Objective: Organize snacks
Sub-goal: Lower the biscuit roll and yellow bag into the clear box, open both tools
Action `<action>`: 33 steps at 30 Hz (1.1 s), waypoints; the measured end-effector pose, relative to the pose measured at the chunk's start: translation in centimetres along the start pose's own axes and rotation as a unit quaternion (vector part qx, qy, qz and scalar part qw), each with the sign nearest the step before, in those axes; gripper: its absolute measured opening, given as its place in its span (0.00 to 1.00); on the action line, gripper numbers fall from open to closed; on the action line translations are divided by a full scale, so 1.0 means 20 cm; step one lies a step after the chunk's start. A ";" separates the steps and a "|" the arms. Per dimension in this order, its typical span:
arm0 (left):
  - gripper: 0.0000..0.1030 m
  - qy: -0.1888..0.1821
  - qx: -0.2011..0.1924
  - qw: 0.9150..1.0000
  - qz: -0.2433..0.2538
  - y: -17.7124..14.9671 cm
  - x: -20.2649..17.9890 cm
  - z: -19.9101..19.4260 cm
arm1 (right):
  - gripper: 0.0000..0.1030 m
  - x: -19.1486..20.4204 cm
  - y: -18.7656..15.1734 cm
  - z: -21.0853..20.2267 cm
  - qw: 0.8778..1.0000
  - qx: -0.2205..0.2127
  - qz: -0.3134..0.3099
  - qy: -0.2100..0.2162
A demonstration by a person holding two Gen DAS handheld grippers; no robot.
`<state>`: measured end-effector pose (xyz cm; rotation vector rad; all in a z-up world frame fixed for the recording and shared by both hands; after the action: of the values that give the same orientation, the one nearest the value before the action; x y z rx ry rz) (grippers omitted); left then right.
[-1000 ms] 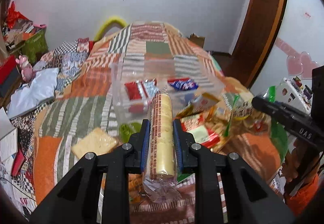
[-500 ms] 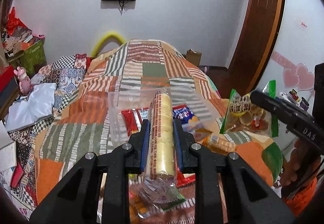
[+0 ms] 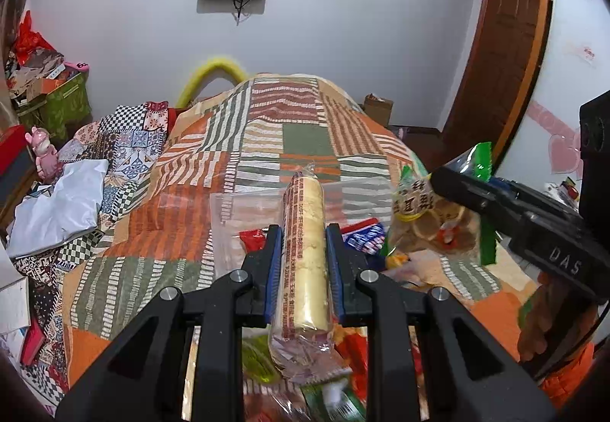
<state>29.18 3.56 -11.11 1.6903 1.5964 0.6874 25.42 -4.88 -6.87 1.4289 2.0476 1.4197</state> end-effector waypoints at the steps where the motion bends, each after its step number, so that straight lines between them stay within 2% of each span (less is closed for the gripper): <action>1: 0.21 0.002 0.005 1.000 -0.002 0.00 0.02 0.04 | 0.31 0.00 -0.01 0.04 1.000 0.007 0.000 0.002; 8: 0.21 0.013 0.032 0.999 -0.008 -0.01 0.07 0.24 | 0.31 -0.01 -0.10 0.26 0.998 0.061 0.002 0.010; 18: 0.21 0.020 0.065 0.998 -0.010 -0.08 0.09 0.43 | 0.31 -0.05 -0.20 0.37 0.994 0.105 -0.001 0.004; 27: 0.21 0.031 0.076 0.997 -0.010 -0.10 0.09 0.47 | 0.34 -0.07 -0.25 0.40 0.991 0.133 0.001 -0.003; 33: 0.22 0.038 0.062 0.997 -0.006 -0.08 0.07 0.39 | 0.34 -0.09 -0.25 0.37 0.991 0.132 0.003 -0.012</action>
<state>34.43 3.99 -17.25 1.7604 1.7329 0.6646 28.48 -2.45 -15.21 1.5440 2.2834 1.1606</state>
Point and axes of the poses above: each gripper's, at about its wrist camera, not at the fingertips, and z roughly the way its jaws point, x to its left, y to its top, the point moved 10 cm from there along z, roughly the way its jaws point, and after that the axes turned 4 degrees about z, right-handed, at the moved point
